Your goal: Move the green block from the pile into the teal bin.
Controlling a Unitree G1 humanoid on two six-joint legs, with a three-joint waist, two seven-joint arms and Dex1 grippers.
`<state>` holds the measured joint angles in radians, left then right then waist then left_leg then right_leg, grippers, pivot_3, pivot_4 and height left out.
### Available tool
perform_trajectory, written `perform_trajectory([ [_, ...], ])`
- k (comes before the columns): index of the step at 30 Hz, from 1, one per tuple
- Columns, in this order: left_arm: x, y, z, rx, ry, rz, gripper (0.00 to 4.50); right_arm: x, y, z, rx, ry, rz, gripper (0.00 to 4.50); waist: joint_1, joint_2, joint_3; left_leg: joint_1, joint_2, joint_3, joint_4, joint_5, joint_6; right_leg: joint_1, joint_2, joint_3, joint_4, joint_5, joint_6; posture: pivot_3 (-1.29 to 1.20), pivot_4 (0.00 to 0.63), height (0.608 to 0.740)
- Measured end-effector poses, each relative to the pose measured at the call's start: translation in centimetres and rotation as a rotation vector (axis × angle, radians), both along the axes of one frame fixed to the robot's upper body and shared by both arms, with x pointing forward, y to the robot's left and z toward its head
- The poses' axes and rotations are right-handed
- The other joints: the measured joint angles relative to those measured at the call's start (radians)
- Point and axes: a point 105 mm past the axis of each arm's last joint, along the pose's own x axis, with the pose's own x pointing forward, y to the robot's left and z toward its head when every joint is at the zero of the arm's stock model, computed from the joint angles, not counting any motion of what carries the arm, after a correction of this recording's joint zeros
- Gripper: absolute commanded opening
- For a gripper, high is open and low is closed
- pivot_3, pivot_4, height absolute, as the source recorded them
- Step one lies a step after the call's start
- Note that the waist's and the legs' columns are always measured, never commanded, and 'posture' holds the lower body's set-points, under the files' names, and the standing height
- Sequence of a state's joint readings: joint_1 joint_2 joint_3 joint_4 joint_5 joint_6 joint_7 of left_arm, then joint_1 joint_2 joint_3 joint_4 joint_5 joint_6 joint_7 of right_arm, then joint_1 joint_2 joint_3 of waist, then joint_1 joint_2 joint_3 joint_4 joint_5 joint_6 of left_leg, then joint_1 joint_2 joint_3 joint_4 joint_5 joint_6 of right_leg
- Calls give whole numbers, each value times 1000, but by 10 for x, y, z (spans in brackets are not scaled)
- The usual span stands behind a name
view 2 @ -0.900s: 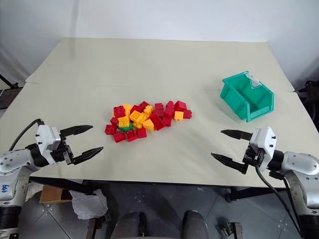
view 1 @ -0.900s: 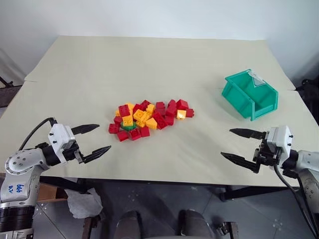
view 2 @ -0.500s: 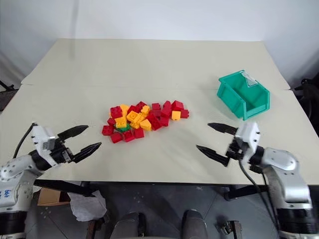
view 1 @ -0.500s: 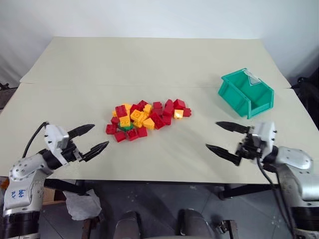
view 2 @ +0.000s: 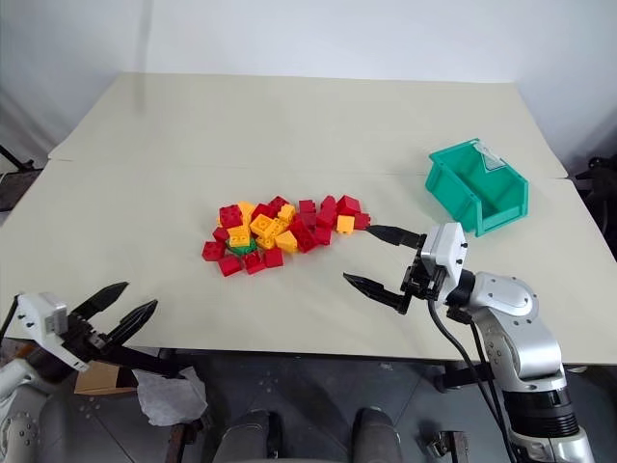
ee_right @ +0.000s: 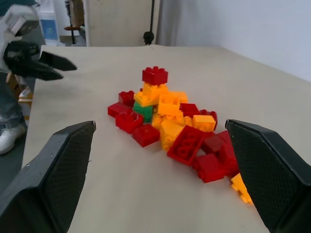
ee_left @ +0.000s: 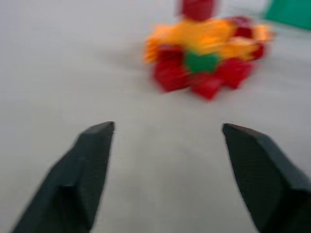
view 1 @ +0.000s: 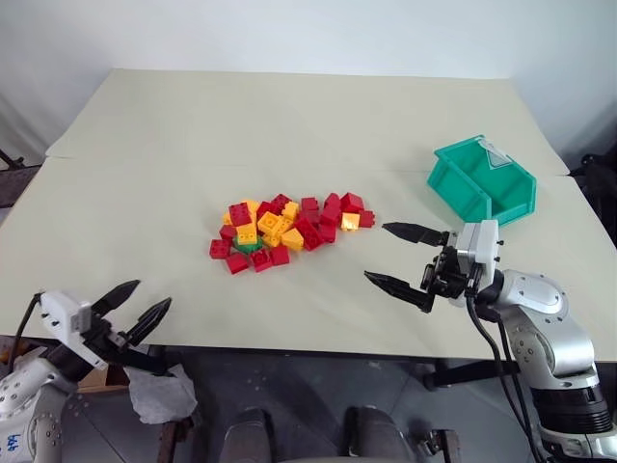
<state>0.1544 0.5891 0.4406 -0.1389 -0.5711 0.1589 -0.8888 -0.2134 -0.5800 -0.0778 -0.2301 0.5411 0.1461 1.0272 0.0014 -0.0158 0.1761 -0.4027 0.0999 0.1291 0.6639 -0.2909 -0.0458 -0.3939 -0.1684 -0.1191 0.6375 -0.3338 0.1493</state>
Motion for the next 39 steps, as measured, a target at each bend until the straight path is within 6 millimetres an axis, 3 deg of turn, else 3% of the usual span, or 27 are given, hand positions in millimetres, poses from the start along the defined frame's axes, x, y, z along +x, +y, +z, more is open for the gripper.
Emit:
perform_trajectory([
  [5, 19, -53, 18, 21, -50, -239, 1167, -1, -8, -4, -8, 1, -33, 4500, -2, 0, 0, 0, 0, 0, 0, 0, 0, 0, 0, 0, 0, 0, 0, 0, 150, 740],
  [9, 37, -84, 18, 46, -57, -352, 39, -2, -13, -7, -8, 9, -64, 4500, -2, 1, 0, 0, 0, 1, 0, 0, 0, 0, 1, 0, 1, 0, 0, 0, 150, 740],
  [12, 57, -100, 12, 46, -31, -376, 13, -4, -15, -9, -7, 14, -78, 4500, 1, 0, 0, 0, 0, 1, 0, 0, 0, 0, 1, 0, 0, 0, 0, 0, 150, 740],
  [16, 109, -122, 26, -16, -40, -293, 13, -6, -13, -2, -2, -17, -99, 4500, 13, 0, 0, -1, 0, 0, 2, 0, 0, 0, 1, 0, -1, 0, 0, 0, 150, 740],
  [20, 135, -115, 39, -18, -69, -180, 13, -7, -13, -1, 3, -22, -116, 4500, 3, -1, 0, 0, 0, 0, -1, 0, 0, -1, 1, 0, -1, 0, 1, 0, 150, 740],
  [28, 160, -62, 42, -20, -80, 95, 13, -7, -12, 2, 11, -35, -140, 4500, -2, -1, 0, 0, 0, 0, 1, 0, 0, 0, 1, -1, 0, 0, 1, 0, 150, 740],
  [33, 154, -48, 37, -6, -78, 96, 13, -6, -11, 3, 15, -37, -144, 4500, 0, -1, 0, -1, 0, 0, 0, 0, 0, 0, 1, -1, 0, 0, 1, 0, 150, 740],
  [39, 116, -51, 21, 68, -39, -126, 13, -6, -9, 4, 17, -40, -143, 4500, -2, -1, 0, 0, 0, 0, 0, 0, 0, -1, 1, -1, 0, 0, 1, 0, 150, 740],
])
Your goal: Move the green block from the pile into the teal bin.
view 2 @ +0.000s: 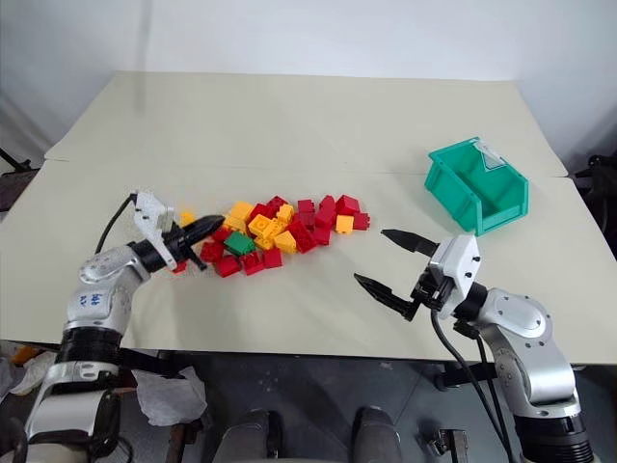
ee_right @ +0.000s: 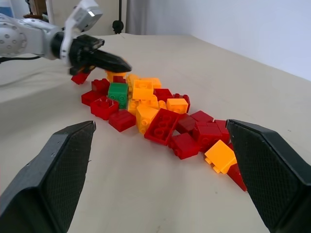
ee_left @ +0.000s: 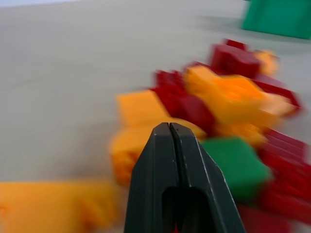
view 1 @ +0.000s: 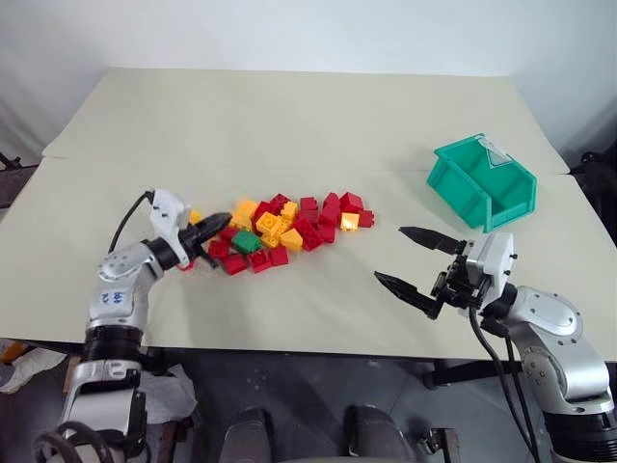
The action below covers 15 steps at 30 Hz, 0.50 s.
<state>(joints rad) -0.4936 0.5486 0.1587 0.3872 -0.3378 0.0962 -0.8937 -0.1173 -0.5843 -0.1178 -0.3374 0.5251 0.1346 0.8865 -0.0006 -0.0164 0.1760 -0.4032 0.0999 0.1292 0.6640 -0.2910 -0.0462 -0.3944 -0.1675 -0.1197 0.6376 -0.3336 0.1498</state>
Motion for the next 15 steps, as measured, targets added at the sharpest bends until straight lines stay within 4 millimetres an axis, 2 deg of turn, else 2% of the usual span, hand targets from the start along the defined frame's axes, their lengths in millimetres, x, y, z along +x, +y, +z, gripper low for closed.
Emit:
perform_trajectory([
  [5, -33, -3, -6, 89, 36, -176, 13, -1, 1, 1, 1, -6, 1, 4500, 0, 0, 0, 0, 0, 0, 0, 0, 0, 0, 0, 0, 0, 0, 0, 0, 150, 740],
  [9, -46, 5, -17, 101, 103, -199, 13, -1, 1, 1, 0, -6, 3, 4500, -1, 0, 0, 0, 0, 0, 0, 0, 0, 0, 0, 0, 0, 0, 0, 0, 150, 740],
  [12, -56, 29, -13, 68, 123, -145, 13, -1, 2, 2, -2, -7, 11, 4500, -5, 0, 0, 0, 1, 0, 0, 0, 0, -1, 0, 0, 0, 0, 0, 0, 150, 740],
  [15, -62, 61, 5, 50, 85, -44, 589, 0, 4, 3, -4, -11, 24, 4500, -3, 0, 0, 0, 1, 0, 0, 0, 0, -1, 0, 0, 0, 0, 0, 0, 150, 740],
])
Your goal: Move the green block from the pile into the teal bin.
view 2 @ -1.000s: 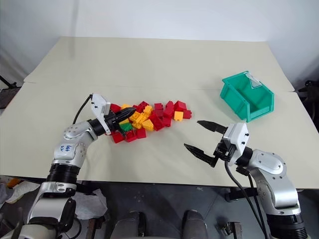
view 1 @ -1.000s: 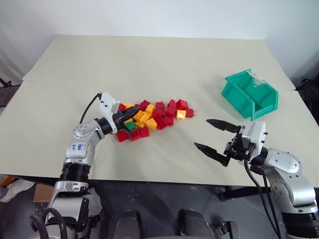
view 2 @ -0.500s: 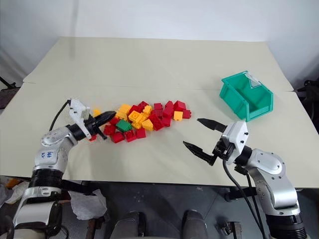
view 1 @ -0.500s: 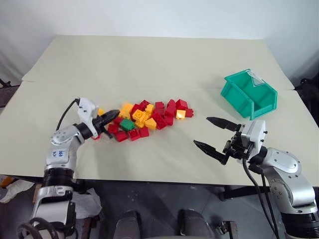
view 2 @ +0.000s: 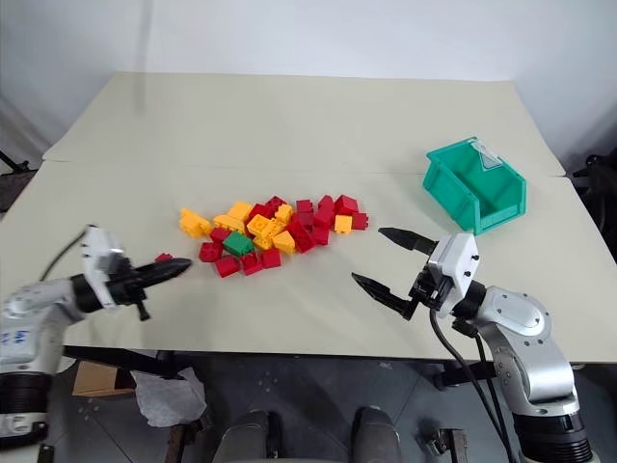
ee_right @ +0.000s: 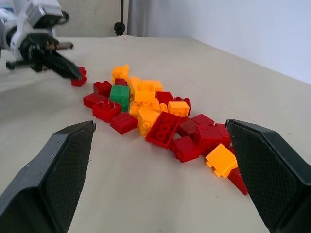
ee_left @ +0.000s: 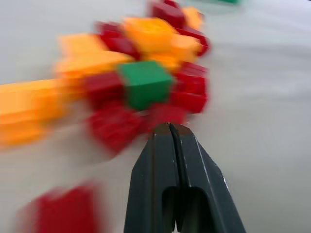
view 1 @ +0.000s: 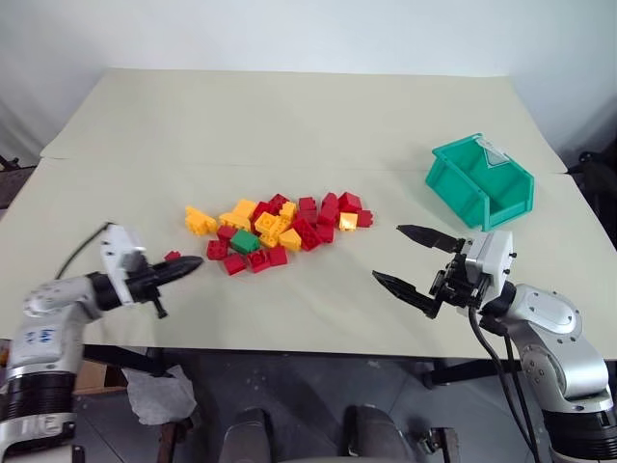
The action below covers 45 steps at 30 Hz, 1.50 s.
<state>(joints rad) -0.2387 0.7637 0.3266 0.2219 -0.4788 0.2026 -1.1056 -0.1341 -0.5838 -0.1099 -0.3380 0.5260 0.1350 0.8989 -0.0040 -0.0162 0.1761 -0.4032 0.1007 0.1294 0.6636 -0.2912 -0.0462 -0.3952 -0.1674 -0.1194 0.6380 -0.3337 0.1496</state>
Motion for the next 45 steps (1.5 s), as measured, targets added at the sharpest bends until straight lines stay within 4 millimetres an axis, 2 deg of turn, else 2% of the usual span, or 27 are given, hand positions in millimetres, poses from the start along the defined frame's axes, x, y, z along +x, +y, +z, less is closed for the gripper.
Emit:
perform_trajectory([
  [2, -7, 19, 3, -9, -3, 66, 1203, 0, 1, 0, -1, -1, 7, 4500, 0, 0, 0, 0, 0, 0, 0, 0, 0, 0, 0, 0, 0, 0, 0, 0, 150, 740],
  [6, -22, 45, -7, -34, 2, 168, 2415, 3, 0, -3, 1, 17, 12, 4500, 0, 0, 0, 0, 0, 0, 0, 0, 0, 0, 0, 0, 0, 0, 0, 0, 150, 740],
  [10, -30, 53, -11, -26, 0, 197, 3597, 2, 2, -4, -3, 18, 27, 4500, 2, 0, 0, 0, 0, 0, 0, -1, 0, 0, 0, 0, 0, 0, 0, 0, 150, 740],
  [13, -29, 47, -11, -20, -5, 181, 4481, 2, 3, -5, -6, 21, 38, 4500, 3, 0, 0, 0, 0, 0, 0, -1, 0, 0, 0, 0, 0, 0, 0, 0, 150, 740],
  [14, -28, 44, -11, -21, -10, 172, 4481, 2, 3, -4, -7, 20, 41, 4500, 2, 0, 0, 0, 0, 0, 0, -1, 0, 0, 0, 0, 0, 0, 0, 0, 150, 740],
  [19, -4, 3, -11, 74, -8, -5, 4481, 4, 2, -4, -7, 23, 45, 4500, 5, 0, 0, 0, 0, 0, 0, -1, 0, 0, 0, 0, 0, 0, 0, 0, 150, 740],
  [25, 43, -35, 21, 209, -89, -130, 4481, 3, 0, -6, -7, 29, 32, 4500, 6, 0, 0, 0, -1, 0, 1, -1, 0, 0, 0, 0, 1, 0, 0, 0, 150, 740],
  [28, 63, -63, 32, 257, -75, -214, 4481, 2, -2, -8, -3, 35, 15, 4500, 6, 0, 0, -1, -1, 1, 1, -1, 0, 0, 0, 0, 0, 0, 0, 0, 150, 740],
  [31, 66, -79, 29, 285, -23, -275, 4481, 0, -2, -8, 3, 32, -2, 4500, -4, 0, 0, 0, 0, 1, -1, -1, 0, 0, 0, 0, 0, 0, 0, 0, 150, 740],
  [35, 71, -80, 11, 276, 152, -224, 4481, -4, -3, -12, 16, 42, -30, 4500, -1, 0, 0, 0, 0, 1, 0, 0, 0, -1, 1, 0, 1, 0, 0, 0, 150, 740],
  [45, 73, -99, 17, 321, 242, -147, 4481, -7, -1, -11, 36, 31, -59, 4500, 6, -1, 0, 0, 0, 1, 2, -1, 0, 0, 1, 1, 1, 0, 0, 0, 150, 740],
])
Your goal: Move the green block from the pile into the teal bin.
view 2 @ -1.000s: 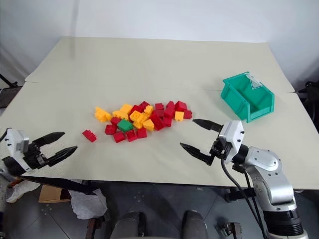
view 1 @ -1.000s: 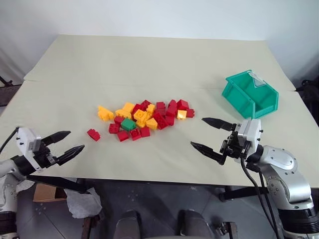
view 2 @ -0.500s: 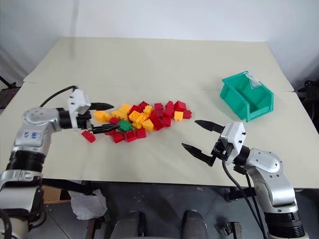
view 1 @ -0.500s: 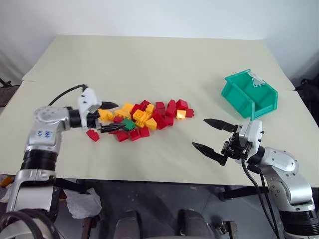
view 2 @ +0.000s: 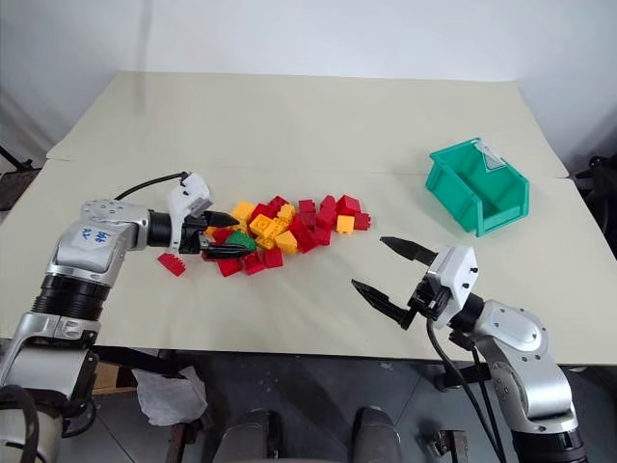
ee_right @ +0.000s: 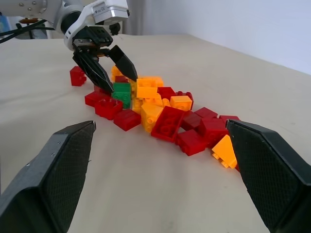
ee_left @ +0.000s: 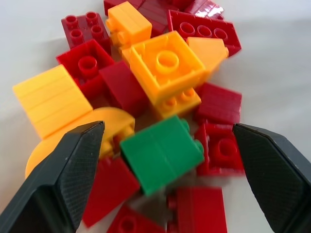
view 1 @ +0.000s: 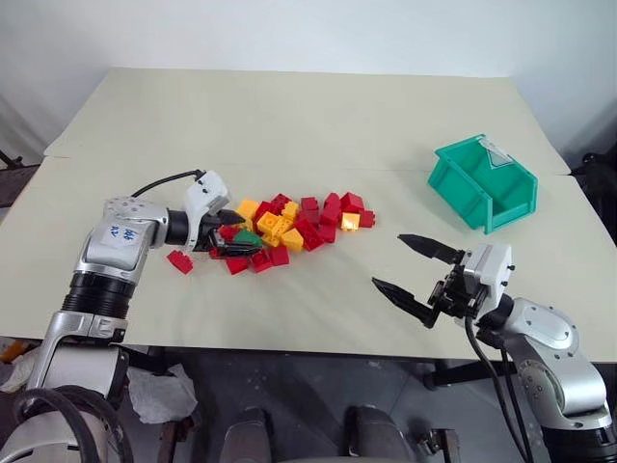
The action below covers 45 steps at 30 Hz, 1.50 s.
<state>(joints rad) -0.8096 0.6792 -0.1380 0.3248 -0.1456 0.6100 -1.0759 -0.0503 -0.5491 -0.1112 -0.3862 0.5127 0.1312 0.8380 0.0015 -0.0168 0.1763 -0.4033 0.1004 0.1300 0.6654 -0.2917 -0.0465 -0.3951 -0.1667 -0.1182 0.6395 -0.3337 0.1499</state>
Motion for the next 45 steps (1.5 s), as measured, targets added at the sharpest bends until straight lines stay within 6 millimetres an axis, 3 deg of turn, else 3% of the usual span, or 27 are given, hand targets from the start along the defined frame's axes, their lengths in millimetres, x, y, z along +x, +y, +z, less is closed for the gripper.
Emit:
perform_trajectory([
  [3, -1, -6, 0, 31, 2, -8, 4481, 1, 1, 0, 0, -3, 0, 4500, 0, 0, 0, 0, 0, 0, 0, 0, 0, 0, 0, 0, 0, 0, 0, 0, 150, 740],
  [4, -1, -8, 0, 42, 1, -11, 4301, 1, 1, 0, -1, -3, -1, 4500, 1, 0, 0, 0, 0, 0, 0, 0, 0, 0, 0, 0, 0, 0, 0, 0, 150, 740],
  [14, -2, -13, -3, 189, 8, 53, 1426, 1, -1, 0, -2, -5, -23, 4500, -7, 1, -1, 3, 0, 1, 0, 0, 0, 0, 0, 2, 3, 0, 0, 0, 150, 740],
  [26, -4, -6, -5, 160, 27, 63, 1426, -1, 0, 2, 8, -16, -42, 4500, -8, 1, -1, 4, 0, 2, 0, 0, 0, 0, 0, 3, 3, 0, 0, 0, 150, 740],
  [36, -3, 24, 0, 93, 84, 121, 1426, -1, 0, 0, 33, -11, -62, 4500, -8, 1, -1, 5, 0, 3, 0, 0, 0, 0, 0, 4, 4, 0, 0, 0, 150, 740],
  [45, -12, 20, 0, 160, 106, 85, 1426, -2, 4, -1, 35, -19, -57, 4500, -6, 1, -1, 5, 0, 3, -1, 0, 0, 0, 0, 4, 4, 0, 0, 0, 150, 740],
])
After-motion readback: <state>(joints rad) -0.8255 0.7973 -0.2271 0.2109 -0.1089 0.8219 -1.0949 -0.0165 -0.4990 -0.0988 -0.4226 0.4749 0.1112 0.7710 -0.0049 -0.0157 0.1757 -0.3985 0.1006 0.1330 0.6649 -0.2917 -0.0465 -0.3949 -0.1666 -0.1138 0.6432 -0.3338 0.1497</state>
